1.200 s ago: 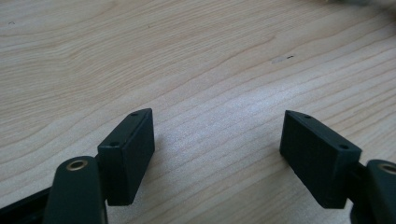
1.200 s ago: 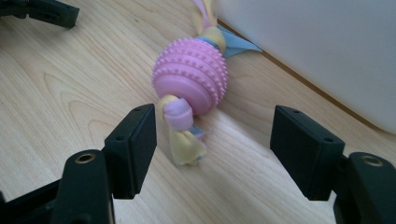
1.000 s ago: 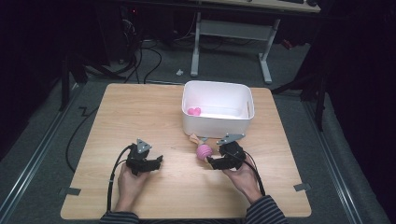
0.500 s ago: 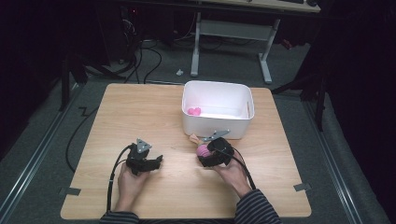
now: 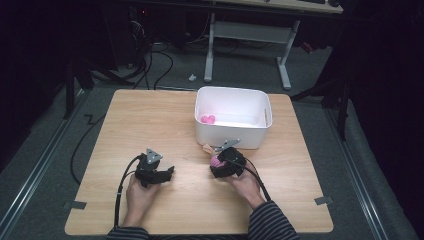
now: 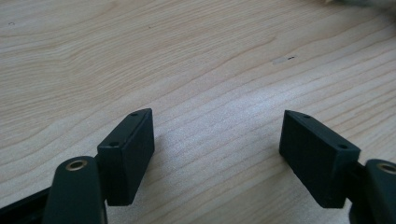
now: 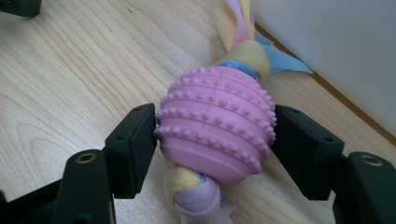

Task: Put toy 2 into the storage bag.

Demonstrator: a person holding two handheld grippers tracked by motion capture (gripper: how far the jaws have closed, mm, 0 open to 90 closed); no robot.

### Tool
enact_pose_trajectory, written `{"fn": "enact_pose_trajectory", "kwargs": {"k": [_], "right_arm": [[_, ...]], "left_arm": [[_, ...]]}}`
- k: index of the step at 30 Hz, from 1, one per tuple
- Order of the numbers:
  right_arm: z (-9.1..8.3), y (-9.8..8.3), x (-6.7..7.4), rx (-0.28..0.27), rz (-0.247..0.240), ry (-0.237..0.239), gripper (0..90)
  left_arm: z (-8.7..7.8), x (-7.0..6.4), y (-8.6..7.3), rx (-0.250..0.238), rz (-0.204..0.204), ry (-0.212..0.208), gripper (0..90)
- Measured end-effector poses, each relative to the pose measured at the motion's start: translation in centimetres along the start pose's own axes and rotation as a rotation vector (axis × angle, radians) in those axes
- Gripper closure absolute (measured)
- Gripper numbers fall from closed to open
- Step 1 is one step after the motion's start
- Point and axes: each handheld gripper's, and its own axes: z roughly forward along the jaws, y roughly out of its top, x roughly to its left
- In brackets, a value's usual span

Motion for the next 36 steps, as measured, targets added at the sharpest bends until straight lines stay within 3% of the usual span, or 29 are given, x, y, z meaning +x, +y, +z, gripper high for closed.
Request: {"fn": "enact_pose_trajectory", "kwargs": {"k": [10, 20, 30, 36], "right_arm": [[-0.9, -0.6, -0.1, -0.025, -0.014, 0.008, 33.4], [-3.3, -1.5, -0.3, -0.06, -0.011, 0.063, 33.5], [-6.0, -2.1, -0.8, -0.132, 0.002, 0.115, 33.6], [-7.6, -2.2, -1.0, -0.149, -0.017, 0.095, 33.6]], "left_arm": [[0.0, 0.0, 0.0, 0.0, 0.001, 0.0, 26.6], [0.0, 0.0, 0.0, 0.0, 0.001, 0.001, 26.4], [0.0, 0.0, 0.0, 0.0, 0.001, 0.001, 26.4], [0.0, 0.0, 0.0, 0.0, 0.001, 0.0, 26.4]]}}
